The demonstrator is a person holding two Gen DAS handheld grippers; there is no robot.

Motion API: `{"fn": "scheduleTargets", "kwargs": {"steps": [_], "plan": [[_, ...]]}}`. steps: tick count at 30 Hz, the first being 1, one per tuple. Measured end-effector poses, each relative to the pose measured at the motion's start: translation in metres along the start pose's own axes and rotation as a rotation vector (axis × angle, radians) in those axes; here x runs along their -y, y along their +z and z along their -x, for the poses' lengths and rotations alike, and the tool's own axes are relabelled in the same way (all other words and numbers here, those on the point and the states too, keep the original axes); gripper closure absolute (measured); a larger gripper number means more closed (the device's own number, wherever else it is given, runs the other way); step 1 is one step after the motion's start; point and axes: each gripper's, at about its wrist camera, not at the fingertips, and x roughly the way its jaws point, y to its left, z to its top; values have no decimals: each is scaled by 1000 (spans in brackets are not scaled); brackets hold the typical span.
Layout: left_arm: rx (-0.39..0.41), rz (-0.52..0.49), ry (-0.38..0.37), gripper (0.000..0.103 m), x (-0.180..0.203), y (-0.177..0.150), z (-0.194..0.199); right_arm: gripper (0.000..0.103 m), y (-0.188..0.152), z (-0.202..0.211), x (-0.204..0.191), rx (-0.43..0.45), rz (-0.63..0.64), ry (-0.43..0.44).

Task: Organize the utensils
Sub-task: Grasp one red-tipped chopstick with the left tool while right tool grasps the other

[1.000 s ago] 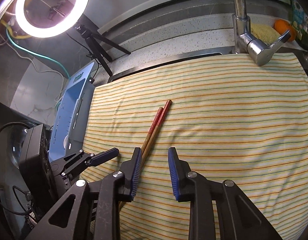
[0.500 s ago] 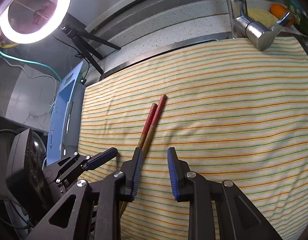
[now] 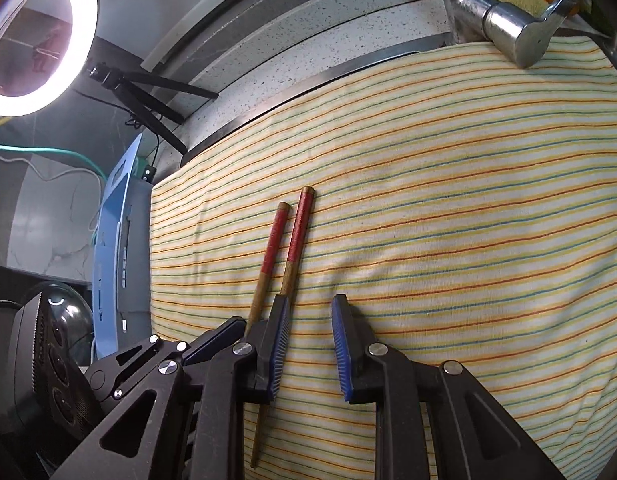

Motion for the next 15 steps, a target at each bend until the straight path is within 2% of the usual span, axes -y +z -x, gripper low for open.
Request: {"fn": "scheduleTargets", "kwargs": {"steps": [7,13,15], "plan": [[11,60,-1,97,-17,-8,6,83,3,-14,-17,-15,45,-28],[15,90,-12,97,-19,-8,6,84,7,-25,-34,-20,110,-101],[20,88,-16,97,-20,-8,6,89,6,-27,-41,-19,156,-143]]}}
